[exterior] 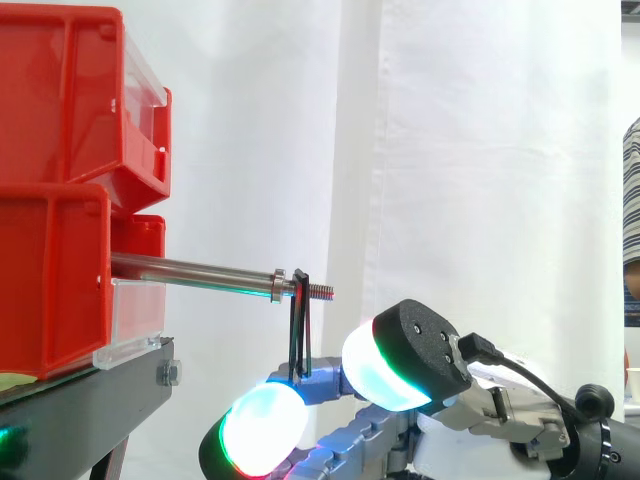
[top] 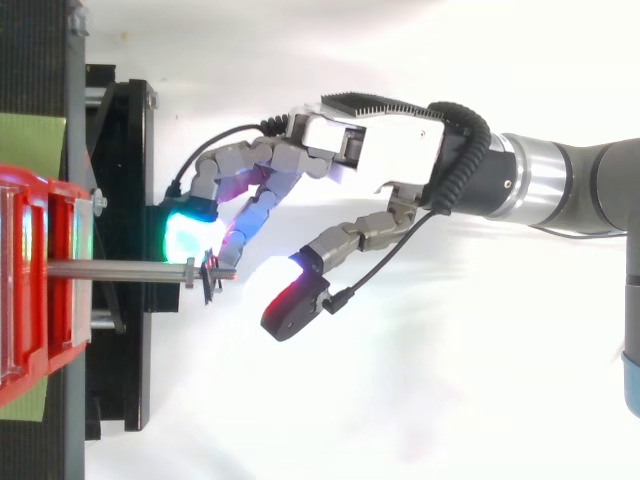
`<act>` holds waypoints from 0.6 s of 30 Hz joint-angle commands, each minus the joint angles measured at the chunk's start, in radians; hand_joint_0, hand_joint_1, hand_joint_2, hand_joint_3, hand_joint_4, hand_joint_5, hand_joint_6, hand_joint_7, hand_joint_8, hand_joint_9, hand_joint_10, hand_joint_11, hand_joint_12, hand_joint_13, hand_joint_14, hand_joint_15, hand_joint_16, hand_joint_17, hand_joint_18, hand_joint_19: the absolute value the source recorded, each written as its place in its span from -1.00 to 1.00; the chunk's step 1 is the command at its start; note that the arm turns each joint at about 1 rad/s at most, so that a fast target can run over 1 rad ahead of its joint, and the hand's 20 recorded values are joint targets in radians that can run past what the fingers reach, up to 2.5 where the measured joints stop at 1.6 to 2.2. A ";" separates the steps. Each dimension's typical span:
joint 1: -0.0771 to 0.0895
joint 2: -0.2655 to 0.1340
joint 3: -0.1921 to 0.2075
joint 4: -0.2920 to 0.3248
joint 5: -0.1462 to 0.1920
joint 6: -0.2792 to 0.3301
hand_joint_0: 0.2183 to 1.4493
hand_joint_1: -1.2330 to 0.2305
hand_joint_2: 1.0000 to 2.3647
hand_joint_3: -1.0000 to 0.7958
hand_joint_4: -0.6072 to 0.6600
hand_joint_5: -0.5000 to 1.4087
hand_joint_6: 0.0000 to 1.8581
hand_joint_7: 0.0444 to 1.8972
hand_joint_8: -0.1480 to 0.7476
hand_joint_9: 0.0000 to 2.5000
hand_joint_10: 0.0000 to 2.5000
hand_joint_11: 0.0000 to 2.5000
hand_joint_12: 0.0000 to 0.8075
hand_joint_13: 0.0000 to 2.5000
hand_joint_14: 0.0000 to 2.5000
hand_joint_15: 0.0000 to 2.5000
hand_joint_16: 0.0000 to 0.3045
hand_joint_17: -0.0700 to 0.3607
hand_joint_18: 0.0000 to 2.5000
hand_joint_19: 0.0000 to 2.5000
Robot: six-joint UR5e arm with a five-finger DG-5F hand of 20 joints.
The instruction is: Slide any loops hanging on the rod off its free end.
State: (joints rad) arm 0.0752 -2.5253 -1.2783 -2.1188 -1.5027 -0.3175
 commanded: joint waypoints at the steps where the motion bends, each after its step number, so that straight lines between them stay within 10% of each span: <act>1: 0.000 0.000 0.000 -0.013 0.001 0.023 -0.38 -0.14 -1.00 -0.42 0.35 -0.58 -0.46 0.04 -0.11 -0.17 -0.99 -0.78 -0.24 -0.50 -1.00 -0.92 -0.73 -0.25 -0.55 -0.74; 18: 0.008 0.000 0.082 -0.033 -0.056 0.032 -0.38 -0.14 -1.00 -0.43 0.36 -0.58 -0.46 0.03 -0.11 -0.17 -0.99 -0.79 -0.24 -0.50 -1.00 -0.92 -0.73 -0.24 -0.55 -0.73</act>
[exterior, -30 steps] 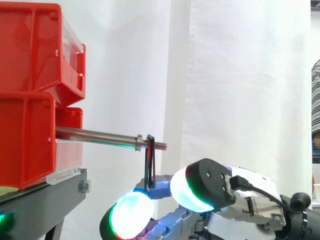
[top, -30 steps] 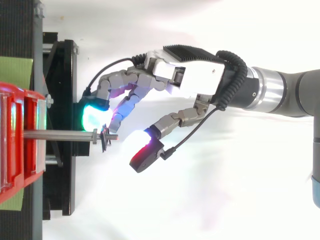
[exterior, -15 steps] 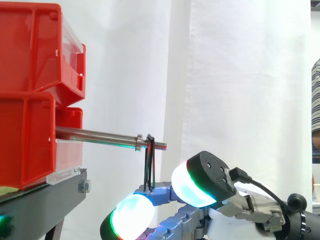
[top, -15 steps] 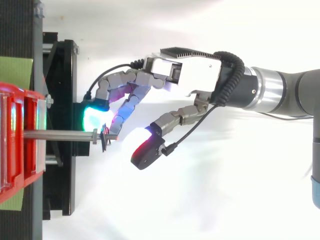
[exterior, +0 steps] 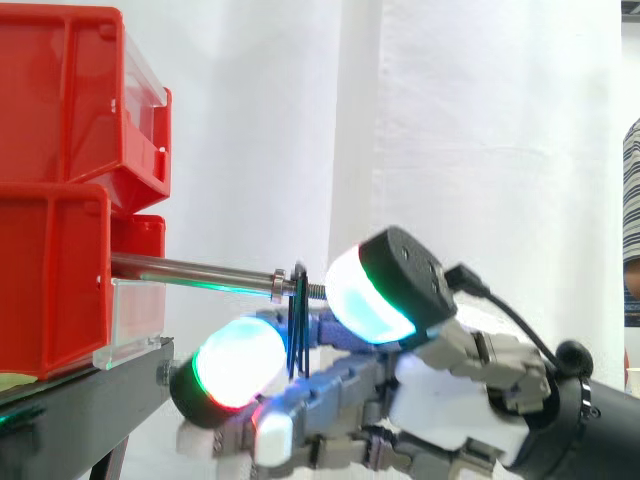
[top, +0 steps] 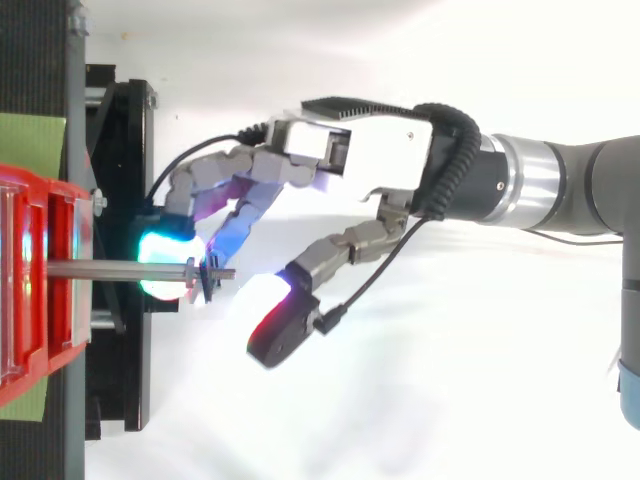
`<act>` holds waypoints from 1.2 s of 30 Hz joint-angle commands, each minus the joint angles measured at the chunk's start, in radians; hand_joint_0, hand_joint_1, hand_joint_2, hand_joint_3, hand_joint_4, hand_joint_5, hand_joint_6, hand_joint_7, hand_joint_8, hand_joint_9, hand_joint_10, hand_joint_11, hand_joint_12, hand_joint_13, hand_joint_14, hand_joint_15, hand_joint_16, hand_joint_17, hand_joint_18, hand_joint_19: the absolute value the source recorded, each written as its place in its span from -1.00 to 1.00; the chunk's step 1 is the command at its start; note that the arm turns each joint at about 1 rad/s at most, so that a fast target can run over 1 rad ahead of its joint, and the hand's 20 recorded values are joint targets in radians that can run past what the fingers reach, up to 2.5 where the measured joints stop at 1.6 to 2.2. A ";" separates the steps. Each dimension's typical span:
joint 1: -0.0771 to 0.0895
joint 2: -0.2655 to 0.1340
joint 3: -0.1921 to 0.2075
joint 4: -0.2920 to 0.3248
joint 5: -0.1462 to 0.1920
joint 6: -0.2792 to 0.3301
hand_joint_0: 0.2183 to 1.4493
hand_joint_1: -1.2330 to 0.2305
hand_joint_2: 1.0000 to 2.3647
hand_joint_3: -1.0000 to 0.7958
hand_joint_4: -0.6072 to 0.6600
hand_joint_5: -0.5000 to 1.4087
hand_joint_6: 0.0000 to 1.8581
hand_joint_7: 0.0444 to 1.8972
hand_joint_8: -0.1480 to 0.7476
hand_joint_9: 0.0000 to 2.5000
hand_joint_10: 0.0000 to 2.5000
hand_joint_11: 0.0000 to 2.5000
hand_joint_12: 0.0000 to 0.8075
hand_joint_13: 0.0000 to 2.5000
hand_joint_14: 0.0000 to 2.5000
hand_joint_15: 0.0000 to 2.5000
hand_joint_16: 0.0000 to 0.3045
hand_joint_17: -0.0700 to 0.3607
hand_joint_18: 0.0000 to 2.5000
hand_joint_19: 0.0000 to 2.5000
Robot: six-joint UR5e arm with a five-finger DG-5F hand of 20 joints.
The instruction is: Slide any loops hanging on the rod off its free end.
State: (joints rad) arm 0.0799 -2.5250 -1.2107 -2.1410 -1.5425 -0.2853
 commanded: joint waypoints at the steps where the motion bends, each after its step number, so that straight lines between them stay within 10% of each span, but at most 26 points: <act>1: 0.003 -0.001 0.014 -0.016 -0.018 0.002 -0.38 -0.14 -1.00 -0.42 0.37 -0.58 -0.46 0.03 -0.11 -0.17 -0.99 -0.79 -0.24 -0.50 -1.00 -0.92 -0.73 -0.24 -0.55 -0.74; 36: -0.012 -0.001 -0.038 0.027 -0.019 0.002 -0.39 -0.12 -1.00 -0.40 0.36 -0.58 -0.46 0.04 -0.11 -0.17 -0.99 -0.79 -0.24 -0.50 -1.00 -0.92 -0.73 -0.25 -0.54 -0.73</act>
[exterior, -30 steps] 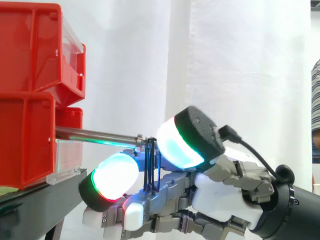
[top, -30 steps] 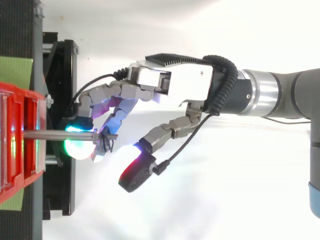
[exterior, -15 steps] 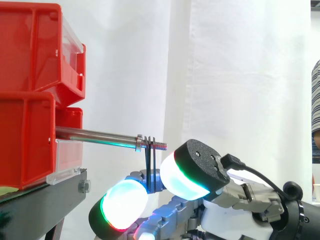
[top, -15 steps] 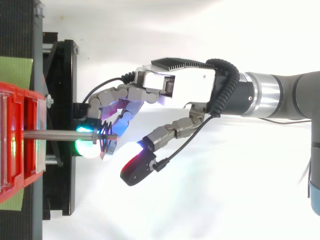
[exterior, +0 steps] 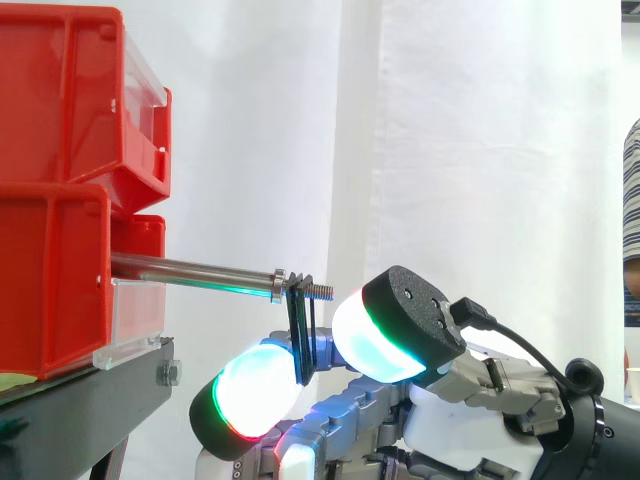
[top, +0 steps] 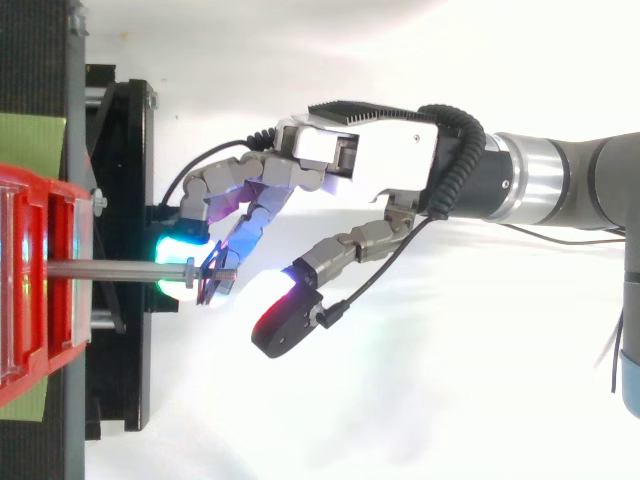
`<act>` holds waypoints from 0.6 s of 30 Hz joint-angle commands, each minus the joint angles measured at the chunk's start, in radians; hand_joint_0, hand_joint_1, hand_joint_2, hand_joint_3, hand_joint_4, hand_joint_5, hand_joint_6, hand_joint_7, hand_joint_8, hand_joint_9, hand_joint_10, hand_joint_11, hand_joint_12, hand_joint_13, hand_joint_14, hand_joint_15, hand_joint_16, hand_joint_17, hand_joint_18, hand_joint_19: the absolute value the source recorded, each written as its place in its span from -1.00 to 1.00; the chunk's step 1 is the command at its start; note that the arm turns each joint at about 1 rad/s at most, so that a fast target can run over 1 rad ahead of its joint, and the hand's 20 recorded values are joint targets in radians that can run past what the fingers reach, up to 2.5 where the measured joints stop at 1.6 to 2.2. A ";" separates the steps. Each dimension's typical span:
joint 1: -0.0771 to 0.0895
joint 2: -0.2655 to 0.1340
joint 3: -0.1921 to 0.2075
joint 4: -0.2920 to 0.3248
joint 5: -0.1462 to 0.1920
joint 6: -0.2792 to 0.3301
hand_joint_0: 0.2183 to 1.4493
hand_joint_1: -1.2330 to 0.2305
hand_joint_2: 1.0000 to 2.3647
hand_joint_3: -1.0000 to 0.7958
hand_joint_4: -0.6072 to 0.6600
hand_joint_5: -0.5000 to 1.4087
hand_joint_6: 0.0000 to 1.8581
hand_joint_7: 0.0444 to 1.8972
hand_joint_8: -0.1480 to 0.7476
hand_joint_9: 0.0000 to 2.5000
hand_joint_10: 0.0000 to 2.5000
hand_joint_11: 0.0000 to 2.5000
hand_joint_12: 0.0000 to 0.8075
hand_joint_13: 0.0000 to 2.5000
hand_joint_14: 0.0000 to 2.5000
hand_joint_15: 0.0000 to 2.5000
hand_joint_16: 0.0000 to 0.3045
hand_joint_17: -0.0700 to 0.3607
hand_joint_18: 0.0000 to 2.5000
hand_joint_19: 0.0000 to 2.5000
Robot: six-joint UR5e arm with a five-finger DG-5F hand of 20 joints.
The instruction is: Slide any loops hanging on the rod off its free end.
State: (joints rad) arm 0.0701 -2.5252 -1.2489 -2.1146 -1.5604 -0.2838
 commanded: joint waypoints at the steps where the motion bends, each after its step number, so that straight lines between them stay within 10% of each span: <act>1: -0.003 0.000 0.000 0.002 -0.003 0.000 -0.38 -0.13 -0.99 -0.39 0.36 -0.58 -0.46 0.04 -0.11 -0.17 -0.99 -0.79 -0.24 -0.50 -1.00 -0.92 -0.73 -0.25 -0.54 -0.73; 18: -0.020 0.000 0.000 0.002 -0.015 0.002 -0.32 -0.21 -0.98 -0.24 0.27 -0.55 -0.46 0.27 -0.11 -0.17 -0.99 -0.78 -0.25 -0.50 -1.00 -0.91 -0.73 -0.25 -0.55 -0.72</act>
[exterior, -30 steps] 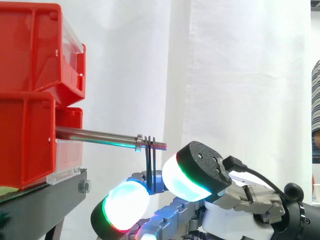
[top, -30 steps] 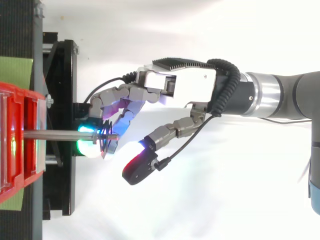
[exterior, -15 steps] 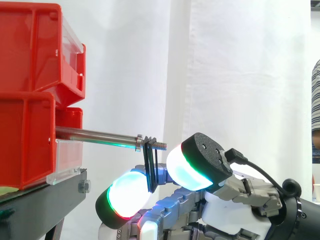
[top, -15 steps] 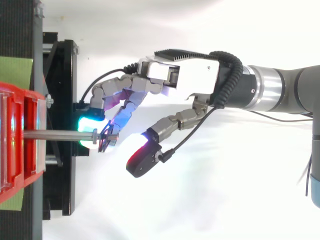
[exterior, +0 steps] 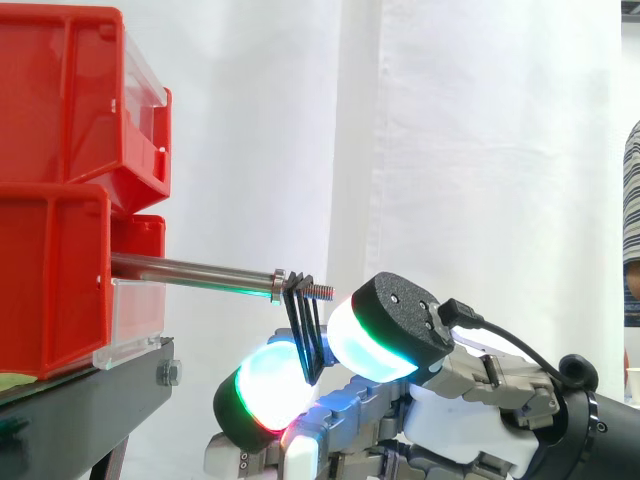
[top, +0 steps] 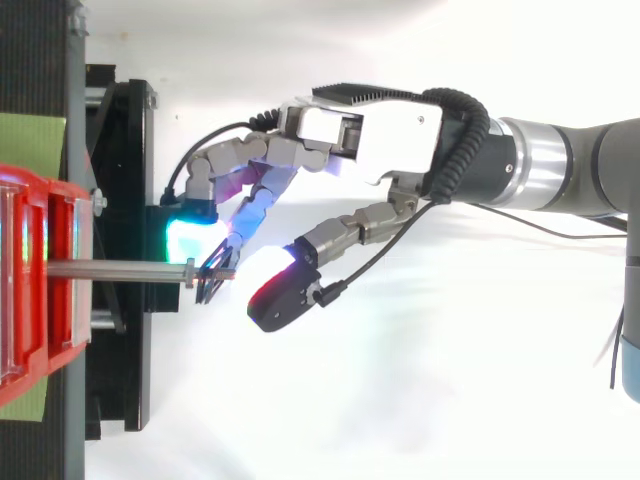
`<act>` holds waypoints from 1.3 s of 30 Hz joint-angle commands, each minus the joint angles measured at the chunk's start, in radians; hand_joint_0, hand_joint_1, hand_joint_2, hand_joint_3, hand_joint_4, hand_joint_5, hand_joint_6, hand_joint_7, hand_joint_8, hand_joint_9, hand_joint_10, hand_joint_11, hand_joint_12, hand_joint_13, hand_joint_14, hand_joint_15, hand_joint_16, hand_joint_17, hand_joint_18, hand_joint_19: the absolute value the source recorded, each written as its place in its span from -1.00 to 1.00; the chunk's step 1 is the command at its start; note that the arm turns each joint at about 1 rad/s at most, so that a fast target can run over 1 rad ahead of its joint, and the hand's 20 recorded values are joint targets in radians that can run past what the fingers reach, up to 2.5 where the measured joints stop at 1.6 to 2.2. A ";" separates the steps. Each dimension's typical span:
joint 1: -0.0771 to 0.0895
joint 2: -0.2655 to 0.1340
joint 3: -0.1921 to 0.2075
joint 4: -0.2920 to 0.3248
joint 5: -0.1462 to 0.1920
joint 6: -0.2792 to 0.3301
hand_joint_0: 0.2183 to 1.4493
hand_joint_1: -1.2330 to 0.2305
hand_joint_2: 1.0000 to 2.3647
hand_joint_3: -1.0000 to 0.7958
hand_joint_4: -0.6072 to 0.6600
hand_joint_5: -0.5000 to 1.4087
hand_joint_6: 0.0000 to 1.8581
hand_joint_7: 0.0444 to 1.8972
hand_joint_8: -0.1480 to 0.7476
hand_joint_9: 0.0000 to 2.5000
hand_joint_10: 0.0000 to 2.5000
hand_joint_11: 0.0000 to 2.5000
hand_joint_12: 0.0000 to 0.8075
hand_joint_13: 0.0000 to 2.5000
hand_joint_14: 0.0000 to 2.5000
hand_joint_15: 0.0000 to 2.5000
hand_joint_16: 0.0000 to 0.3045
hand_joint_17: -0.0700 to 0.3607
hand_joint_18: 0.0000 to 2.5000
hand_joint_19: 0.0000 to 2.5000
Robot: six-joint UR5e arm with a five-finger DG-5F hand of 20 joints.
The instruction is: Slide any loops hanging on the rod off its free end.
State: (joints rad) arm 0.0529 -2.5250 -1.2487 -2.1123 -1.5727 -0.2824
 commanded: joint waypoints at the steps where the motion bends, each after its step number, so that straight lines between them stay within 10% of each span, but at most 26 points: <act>1: -0.002 0.000 0.000 0.000 -0.004 0.000 -0.32 -0.21 -0.98 -0.23 0.27 -0.55 -0.46 0.30 -0.11 -0.18 -0.99 -0.78 -0.25 -0.50 -1.00 -0.91 -0.73 -0.25 -0.55 -0.72; 24: 0.001 0.000 0.006 0.009 -0.004 -0.003 -0.39 -0.30 -1.00 0.07 0.11 -0.61 -0.03 -0.09 0.05 -0.15 -0.99 -0.75 -0.04 -0.45 -1.00 -0.93 -0.63 -0.09 -0.44 -0.77; 39: 0.004 0.000 0.006 0.009 -0.004 -0.004 -0.53 -0.29 -0.48 0.05 -0.08 -0.59 -0.04 -0.02 0.05 -0.10 -0.99 -0.75 -0.01 -0.43 -1.00 -0.93 -0.61 -0.06 -0.40 -0.78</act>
State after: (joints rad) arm 0.0559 -2.5249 -1.2425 -2.1031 -1.5769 -0.2866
